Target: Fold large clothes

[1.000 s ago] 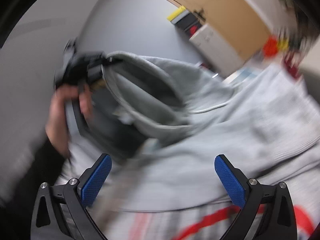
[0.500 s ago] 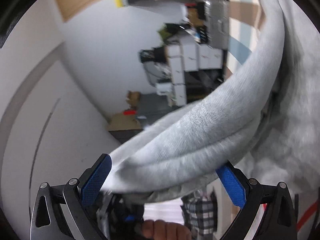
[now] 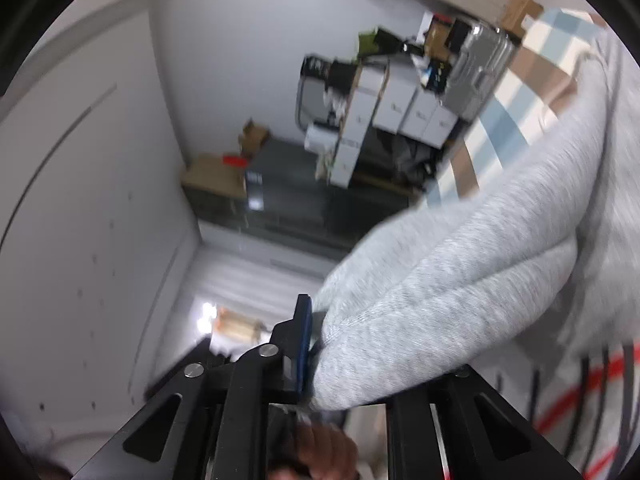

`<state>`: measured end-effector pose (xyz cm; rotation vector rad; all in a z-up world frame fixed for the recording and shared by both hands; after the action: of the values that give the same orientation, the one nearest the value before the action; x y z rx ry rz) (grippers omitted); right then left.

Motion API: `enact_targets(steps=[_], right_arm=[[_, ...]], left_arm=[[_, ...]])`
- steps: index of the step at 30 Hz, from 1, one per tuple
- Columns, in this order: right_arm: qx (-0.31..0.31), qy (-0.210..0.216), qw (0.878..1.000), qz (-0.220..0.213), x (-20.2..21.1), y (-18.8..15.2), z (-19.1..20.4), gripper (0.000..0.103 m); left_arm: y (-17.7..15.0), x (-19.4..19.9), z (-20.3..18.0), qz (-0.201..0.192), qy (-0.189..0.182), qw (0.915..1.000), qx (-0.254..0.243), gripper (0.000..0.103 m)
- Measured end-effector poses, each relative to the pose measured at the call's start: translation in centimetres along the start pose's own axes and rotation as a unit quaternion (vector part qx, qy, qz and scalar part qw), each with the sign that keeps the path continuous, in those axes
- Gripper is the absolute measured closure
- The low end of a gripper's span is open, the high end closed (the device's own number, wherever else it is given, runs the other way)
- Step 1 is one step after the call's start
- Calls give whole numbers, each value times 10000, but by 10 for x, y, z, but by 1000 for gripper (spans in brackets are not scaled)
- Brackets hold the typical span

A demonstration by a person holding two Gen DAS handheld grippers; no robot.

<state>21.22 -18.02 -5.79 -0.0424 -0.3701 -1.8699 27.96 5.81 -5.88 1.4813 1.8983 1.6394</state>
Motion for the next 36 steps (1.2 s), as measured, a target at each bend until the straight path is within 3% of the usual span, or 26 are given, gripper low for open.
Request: enact_targets(steps=[7,9,11,12,14,16,19,24,25,27,28,29,31,34,36], right_arm=[[-460,-741,9954,407,-1,-58,-72,89],[-622,-942,9931,331,2,-58,-88,88],[-692,-1144,9907,242,10,-57,-100,86],[-715,-1189,9901,203,12,-55,-102,86],[-709,-1355,9882,82,22,-54,-109,86],[-607,-1592,9854,-15,32,-57,-112,89],[-233,-2133,9765,-200,46,-57,-110,91],[324,-3219,9454,-396,67,-61,-97,88],[515,-3367,9392,-439,69,-59,-88,82],[1009,-3515,9290,-563,68,-52,-64,49],[1318,-3581,9217,-698,64,-48,-45,15],[1742,-3594,9124,-893,57,-43,-19,2],[2309,-3641,8968,-994,42,-39,12,0],[2846,-3940,8716,-641,-17,-25,39,0],[3023,-4057,8620,-316,-56,-21,40,0]], left_arm=[[-71,-23,-7,1054,193,9927,562,94],[-80,-22,-7,1185,232,9902,704,90],[-80,-14,-11,1185,110,9888,903,78],[-79,-9,-14,1129,-2,9886,1001,72],[-70,8,-22,795,-243,9900,1142,38],[-59,27,-27,318,-168,9918,1225,24],[-43,47,-37,-96,-160,9905,1365,24],[-38,59,-46,-447,317,9856,1598,24],[-40,59,-47,-488,375,9842,1663,24],[-47,64,-47,-552,426,9802,1852,24],[-52,67,-47,-543,513,9777,1961,24],[-57,73,-46,-549,573,9758,2037,24],[-67,79,-38,-613,723,9718,2160,24],[-86,96,-25,-643,971,9672,2257,24],[-93,107,-21,-742,991,9647,2326,23]])
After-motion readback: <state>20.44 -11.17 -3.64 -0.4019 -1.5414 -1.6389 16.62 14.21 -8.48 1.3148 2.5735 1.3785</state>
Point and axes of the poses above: each gripper's, at about its wrist camera, not at the fingertips, and x roughly against the way its jaws point, z to its left, y to its top, the point moved 6 cm from there along -x, roughly the way its jaws point, and after that the axes turned 10 degrees about -y, right-handed, at the moved point
